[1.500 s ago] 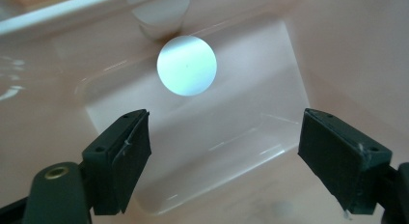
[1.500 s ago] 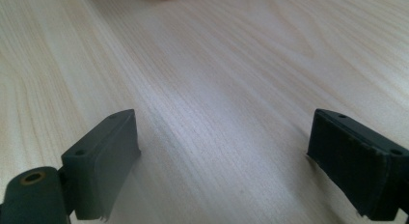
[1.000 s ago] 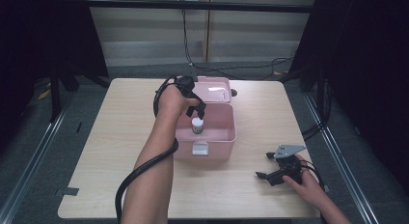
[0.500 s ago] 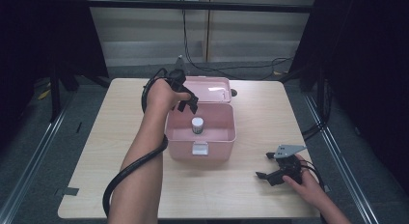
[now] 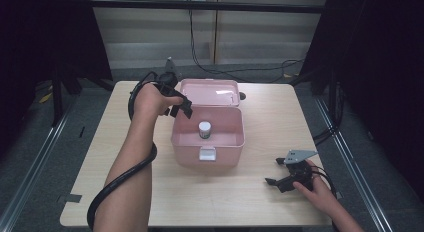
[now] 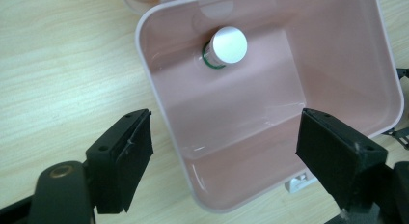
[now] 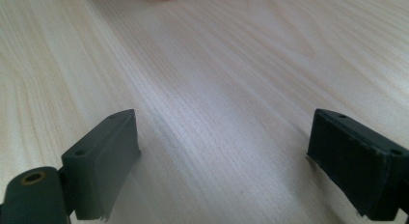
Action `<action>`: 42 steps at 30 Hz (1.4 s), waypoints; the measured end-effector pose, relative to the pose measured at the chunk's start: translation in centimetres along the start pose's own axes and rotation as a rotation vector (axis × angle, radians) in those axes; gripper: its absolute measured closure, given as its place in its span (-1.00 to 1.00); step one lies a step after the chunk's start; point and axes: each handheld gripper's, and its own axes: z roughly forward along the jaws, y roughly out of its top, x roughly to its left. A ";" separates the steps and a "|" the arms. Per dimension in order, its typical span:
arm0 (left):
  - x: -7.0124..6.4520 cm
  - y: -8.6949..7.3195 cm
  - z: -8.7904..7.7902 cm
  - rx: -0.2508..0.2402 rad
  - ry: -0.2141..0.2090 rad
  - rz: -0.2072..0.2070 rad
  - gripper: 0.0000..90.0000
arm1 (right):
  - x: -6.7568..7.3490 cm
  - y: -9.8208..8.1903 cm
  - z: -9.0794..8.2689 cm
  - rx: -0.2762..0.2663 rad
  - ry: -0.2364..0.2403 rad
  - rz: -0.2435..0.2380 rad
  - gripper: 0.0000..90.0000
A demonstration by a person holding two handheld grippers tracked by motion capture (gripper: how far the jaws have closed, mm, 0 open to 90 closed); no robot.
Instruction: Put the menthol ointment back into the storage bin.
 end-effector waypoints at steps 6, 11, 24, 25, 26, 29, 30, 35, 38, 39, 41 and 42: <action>1.4 -1.3 -0.5 -0.003 -0.004 -0.028 -0.56 | 0.0 0.0 0.0 -0.001 -0.001 0.002 -0.78; 2.3 -2.2 -0.9 -0.003 -0.001 -0.042 -0.55 | 0.0 0.0 0.0 -0.001 -0.001 0.002 -0.78; 4.5 -4.4 -1.3 -0.002 0.005 -0.061 -0.54 | 0.0 0.0 0.0 -0.001 -0.001 0.002 -0.78; 4.6 -4.6 -1.3 -0.005 0.003 -0.062 -0.54 | 0.0 0.0 0.0 -0.001 -0.001 0.002 -0.78; 4.7 -4.7 -1.3 -0.002 0.003 -0.061 -0.54 | 0.0 0.0 0.0 -0.001 -0.001 0.002 -0.78; 4.9 -5.0 -1.3 -0.008 0.003 -0.056 -0.54 | 0.0 0.0 0.0 -0.001 -0.001 0.002 -0.78; 5.0 -5.3 -1.3 -0.001 -0.005 -0.047 -0.54 | 0.0 0.0 0.0 -0.001 -0.001 0.001 -0.78; 5.1 -6.1 -1.1 -0.015 -0.018 -0.028 -0.54 | 0.0 0.0 0.0 -0.001 -0.001 0.001 -0.78; 5.2 -6.5 -1.0 -0.016 -0.023 -0.018 -0.54 | 0.0 0.0 0.0 -0.001 -0.001 0.002 -0.78; 5.2 -6.8 -0.8 -0.012 -0.021 -0.006 -0.54 | 0.0 0.0 0.0 -0.003 -0.002 0.003 -0.78; 5.2 -7.0 -0.7 -0.016 -0.028 -0.004 -0.54 | 0.0 0.0 0.0 -0.003 -0.002 0.002 -0.78; 5.2 -7.2 -0.6 -0.015 -0.029 -0.005 -0.54 | 0.0 0.0 0.0 -0.003 -0.002 0.002 -0.78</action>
